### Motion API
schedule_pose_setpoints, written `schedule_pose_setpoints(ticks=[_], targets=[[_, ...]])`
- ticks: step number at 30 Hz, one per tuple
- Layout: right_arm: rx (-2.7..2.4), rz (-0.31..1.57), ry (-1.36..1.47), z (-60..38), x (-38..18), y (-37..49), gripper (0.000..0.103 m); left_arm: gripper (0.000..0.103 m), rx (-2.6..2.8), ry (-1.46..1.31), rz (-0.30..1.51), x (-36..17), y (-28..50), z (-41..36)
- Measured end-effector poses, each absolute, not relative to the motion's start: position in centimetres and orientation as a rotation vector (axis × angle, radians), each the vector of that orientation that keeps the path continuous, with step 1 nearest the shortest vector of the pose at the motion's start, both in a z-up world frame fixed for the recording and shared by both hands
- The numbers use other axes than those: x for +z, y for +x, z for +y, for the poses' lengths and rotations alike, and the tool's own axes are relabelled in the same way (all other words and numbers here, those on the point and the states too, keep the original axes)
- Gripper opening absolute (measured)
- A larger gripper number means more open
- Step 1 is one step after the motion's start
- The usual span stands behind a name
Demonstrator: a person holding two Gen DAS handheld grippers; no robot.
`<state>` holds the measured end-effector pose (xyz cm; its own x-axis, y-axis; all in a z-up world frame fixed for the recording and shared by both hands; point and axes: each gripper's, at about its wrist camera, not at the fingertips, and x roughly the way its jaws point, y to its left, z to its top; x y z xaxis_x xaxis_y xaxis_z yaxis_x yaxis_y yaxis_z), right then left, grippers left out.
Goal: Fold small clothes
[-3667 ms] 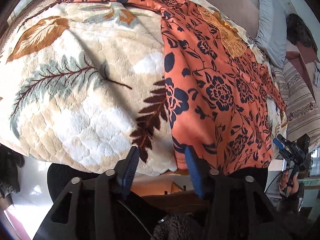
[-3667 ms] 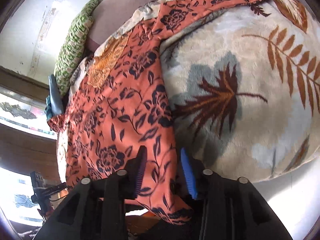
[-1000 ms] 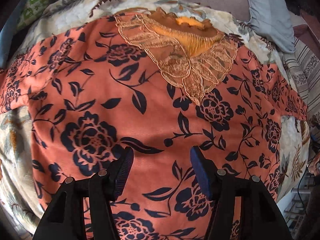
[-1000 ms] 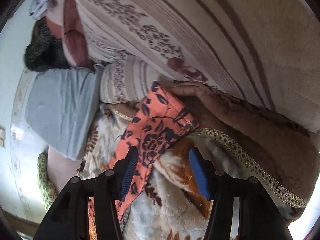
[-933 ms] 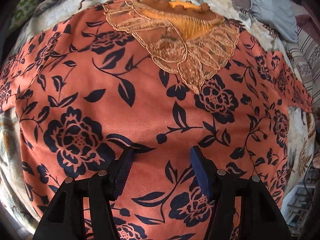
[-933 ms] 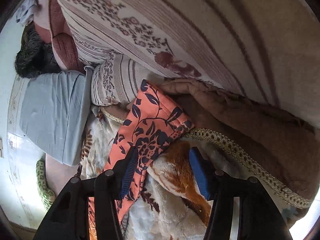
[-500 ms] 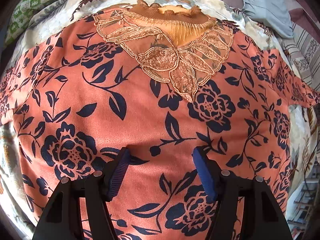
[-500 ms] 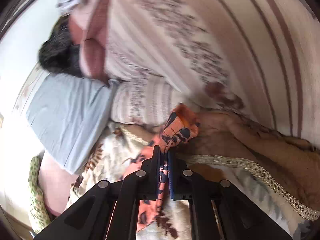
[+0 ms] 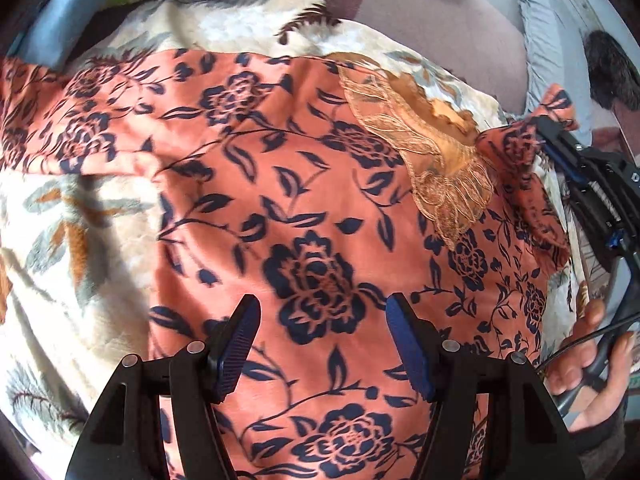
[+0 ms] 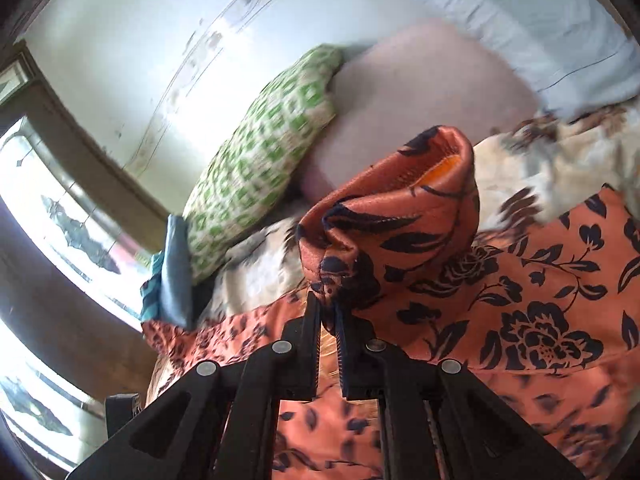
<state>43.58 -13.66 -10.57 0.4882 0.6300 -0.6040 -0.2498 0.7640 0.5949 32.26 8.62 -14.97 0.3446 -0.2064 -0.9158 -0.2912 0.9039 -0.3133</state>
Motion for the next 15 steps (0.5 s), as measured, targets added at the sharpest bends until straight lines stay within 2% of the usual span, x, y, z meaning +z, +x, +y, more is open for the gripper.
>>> schedule_pose_setpoints(ticks=[4, 5, 6, 8, 10, 12, 15], targets=[[0.662, 1.053, 0.361, -3.4, -14.4, 41.9, 0.013, 0.064, 0.106, -0.533, 1.221, -14.8, 29.7, 11.9], [0.683, 1.110, 0.310, -1.3, -15.3, 41.2, 0.018, 0.064, 0.115, -0.544, 1.217, -14.7, 29.1, 12.4], [0.696, 1.166, 0.256, 0.4, -16.4, 40.8, 0.027, 0.064, 0.123, -0.553, 1.216, -14.7, 28.9, 12.8], [0.700, 1.227, 0.184, 1.9, -17.3, 39.0, 0.029, 0.064, 0.125, -0.578, 1.206, -14.7, 28.8, 13.4], [0.727, 1.215, 0.211, 0.4, -16.5, 38.1, 0.030, 0.064, 0.118, -0.598, 1.204, -14.9, 29.5, 13.4], [0.718, 1.186, 0.286, -3.3, -15.1, 37.9, 0.046, 0.064, 0.100, -0.616, 1.201, -15.1, 30.5, 12.9], [0.559, 1.123, 0.433, -11.8, -14.0, 39.1, 0.058, 0.064, 0.080, -0.628, 1.214, -16.0, 32.7, 11.9]])
